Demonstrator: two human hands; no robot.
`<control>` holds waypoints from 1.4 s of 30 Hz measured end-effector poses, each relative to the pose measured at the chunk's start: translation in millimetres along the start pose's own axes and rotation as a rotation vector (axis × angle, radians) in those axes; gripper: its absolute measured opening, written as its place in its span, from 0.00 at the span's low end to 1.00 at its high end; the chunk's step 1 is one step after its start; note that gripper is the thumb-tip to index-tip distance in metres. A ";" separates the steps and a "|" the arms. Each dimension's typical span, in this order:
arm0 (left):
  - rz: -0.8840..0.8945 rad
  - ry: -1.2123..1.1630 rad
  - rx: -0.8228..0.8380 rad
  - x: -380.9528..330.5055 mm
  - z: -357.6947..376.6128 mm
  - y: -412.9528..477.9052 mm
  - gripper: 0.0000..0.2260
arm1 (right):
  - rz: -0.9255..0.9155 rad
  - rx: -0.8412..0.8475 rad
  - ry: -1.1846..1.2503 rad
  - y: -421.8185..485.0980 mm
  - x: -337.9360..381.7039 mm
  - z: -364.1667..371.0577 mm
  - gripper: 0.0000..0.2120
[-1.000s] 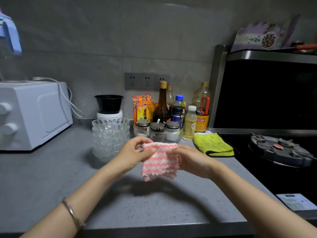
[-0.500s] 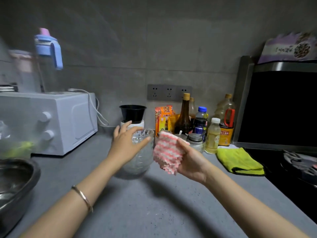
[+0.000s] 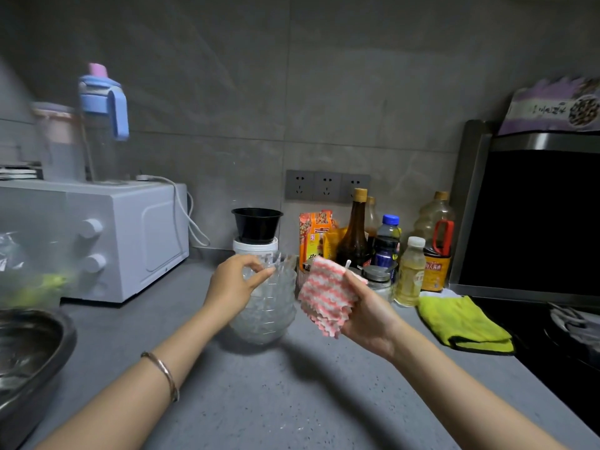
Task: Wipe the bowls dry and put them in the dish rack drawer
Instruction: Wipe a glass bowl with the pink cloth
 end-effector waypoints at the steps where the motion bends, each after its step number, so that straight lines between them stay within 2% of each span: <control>1: -0.002 -0.055 -0.035 -1.2 -4.3 1.5 0.09 | -0.010 -0.001 0.004 -0.5 2.4 -1.4 0.19; 8: 0.058 -0.333 -0.144 -45.4 -36.3 14.1 0.10 | -0.101 0.016 0.038 -11.7 20.2 -2.3 0.16; 12: 0.036 -0.540 -0.090 -62.8 -34.4 3.1 0.11 | -0.159 0.020 0.047 -22.0 29.0 -2.3 0.16; 16: 0.035 -0.612 -0.112 -70.9 -33.9 -17.6 0.19 | -0.270 0.029 0.003 -33.9 37.7 -3.2 0.17; 18: 0.020 -0.601 -0.128 -70.5 -32.3 -28.0 0.19 | -0.345 0.037 -0.071 -41.0 40.2 -1.4 0.21; 22: -0.114 -0.624 -0.148 -50.1 -17.5 -47.2 0.19 | -0.617 0.063 -0.366 -64.5 43.8 22.7 0.19; 24: -0.191 -0.687 -0.145 -39.4 -6.4 -56.3 0.20 | -0.792 0.056 -0.612 -79.3 37.2 47.9 0.20; 27: -0.323 -0.814 -0.175 -29.3 10.0 -67.9 0.20 | -0.915 -0.033 -1.030 -76.8 4.8 74.4 0.19; 29: -0.403 -0.841 -0.233 -25.8 13.9 -74.3 0.17 | -0.994 -0.098 -1.285 -69.0 -19.5 80.8 0.24; 31: -0.471 -0.841 -0.285 -20.5 14.7 -80.7 0.18 | -1.105 -0.186 -1.447 -65.2 -33.0 85.5 0.28; 33: -0.491 -0.860 -0.307 -16.6 15.1 -84.6 0.19 | -1.227 -0.275 -1.532 -66.4 -35.0 94.0 0.24; 35: -0.458 -0.838 -0.280 -14.3 17.2 -85.7 0.19 | -1.325 -0.366 -1.556 -66.7 -31.2 102.3 0.19; 37: -0.408 -0.796 -0.270 -19.0 14.2 -86.1 0.20 | -1.305 -0.392 -1.446 -64.0 -20.9 102.9 0.16; 40: -0.390 -0.738 -0.339 -19.5 3.6 -88.0 0.21 | -1.134 -0.285 -1.175 -51.4 -8.6 93.8 0.18; 42: -0.422 -0.729 -0.381 -13.6 -1.0 -91.4 0.21 | -1.097 -0.225 -1.064 -48.8 -10.9 87.6 0.18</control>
Point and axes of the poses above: each hand's wrist, its own y-axis towards the middle knuckle, its own z-axis out of the palm, x = y × z, the point moved 8 cm from there along y, towards the middle knuckle, and after that the axes turned 8 degrees about z, right-handed, at the moved point
